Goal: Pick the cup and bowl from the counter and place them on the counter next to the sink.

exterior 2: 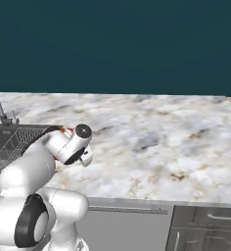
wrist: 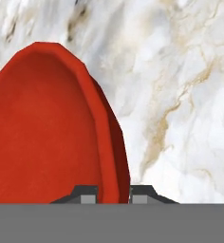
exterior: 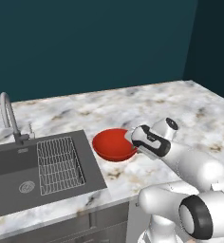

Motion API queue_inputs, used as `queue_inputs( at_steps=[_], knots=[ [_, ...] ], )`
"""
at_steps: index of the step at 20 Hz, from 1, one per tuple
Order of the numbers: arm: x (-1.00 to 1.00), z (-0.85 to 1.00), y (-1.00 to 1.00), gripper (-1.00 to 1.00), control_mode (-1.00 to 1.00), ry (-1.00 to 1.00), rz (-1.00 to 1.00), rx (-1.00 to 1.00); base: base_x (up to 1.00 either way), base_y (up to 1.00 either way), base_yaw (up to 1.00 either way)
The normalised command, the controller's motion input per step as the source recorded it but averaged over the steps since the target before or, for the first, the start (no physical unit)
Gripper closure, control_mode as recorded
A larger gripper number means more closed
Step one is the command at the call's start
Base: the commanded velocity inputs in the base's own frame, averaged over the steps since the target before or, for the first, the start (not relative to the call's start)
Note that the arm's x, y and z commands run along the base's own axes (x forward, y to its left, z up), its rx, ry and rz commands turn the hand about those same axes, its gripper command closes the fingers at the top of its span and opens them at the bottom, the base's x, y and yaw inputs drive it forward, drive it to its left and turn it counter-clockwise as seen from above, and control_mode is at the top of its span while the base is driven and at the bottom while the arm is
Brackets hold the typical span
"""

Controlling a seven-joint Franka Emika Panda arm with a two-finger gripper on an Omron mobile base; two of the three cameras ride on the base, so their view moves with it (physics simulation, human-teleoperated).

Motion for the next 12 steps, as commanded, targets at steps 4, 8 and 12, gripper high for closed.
queue_inputs(
  at_steps=[4,8,12],
  knots=[
    [0.01,-0.31,0.0,1.0,-1.0,0.04,0.0,0.0,0.0,0.0,0.0],
    [0.13,-0.36,0.0,1.0,-1.0,0.0,0.0,0.0,0.0,0.0,0.0],
    [0.2,-0.32,0.0,1.0,-1.0,0.0,0.0,0.0,0.0,0.0,0.0]
  ],
)
